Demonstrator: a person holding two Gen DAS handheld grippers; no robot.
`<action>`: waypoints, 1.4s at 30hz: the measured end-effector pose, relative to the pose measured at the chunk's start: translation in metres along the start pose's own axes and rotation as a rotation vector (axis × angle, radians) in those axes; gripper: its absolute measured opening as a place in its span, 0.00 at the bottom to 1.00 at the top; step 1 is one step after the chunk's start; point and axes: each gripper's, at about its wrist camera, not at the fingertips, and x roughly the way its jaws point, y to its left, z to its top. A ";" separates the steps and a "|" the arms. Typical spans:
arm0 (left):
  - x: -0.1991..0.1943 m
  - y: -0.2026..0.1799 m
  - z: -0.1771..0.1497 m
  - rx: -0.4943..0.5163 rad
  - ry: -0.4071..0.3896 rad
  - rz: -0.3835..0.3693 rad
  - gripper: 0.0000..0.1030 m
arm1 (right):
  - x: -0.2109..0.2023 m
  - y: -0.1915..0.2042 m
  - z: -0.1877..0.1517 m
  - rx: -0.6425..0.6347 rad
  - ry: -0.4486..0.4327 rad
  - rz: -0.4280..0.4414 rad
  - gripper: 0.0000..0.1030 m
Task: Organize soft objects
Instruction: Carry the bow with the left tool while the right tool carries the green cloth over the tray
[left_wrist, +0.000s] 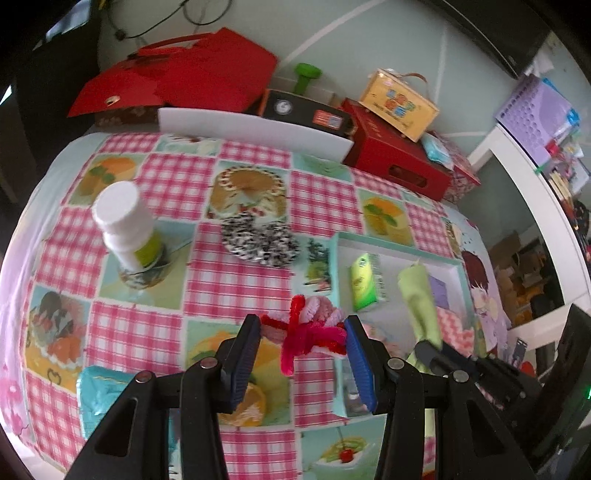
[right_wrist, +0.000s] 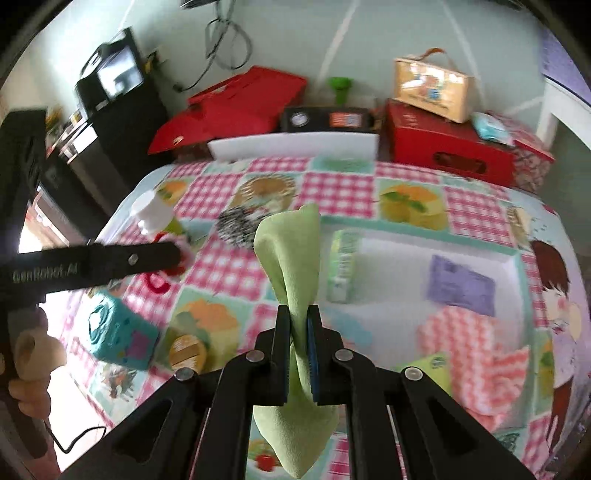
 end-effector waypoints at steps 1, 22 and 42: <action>0.001 -0.005 0.000 0.012 0.000 -0.006 0.48 | -0.003 -0.006 0.000 0.012 -0.004 -0.009 0.08; 0.060 -0.117 -0.017 0.242 0.096 -0.093 0.48 | -0.019 -0.116 -0.011 0.230 -0.003 -0.176 0.08; 0.068 -0.106 -0.021 0.215 0.136 -0.050 0.70 | -0.006 -0.118 -0.013 0.212 0.049 -0.237 0.56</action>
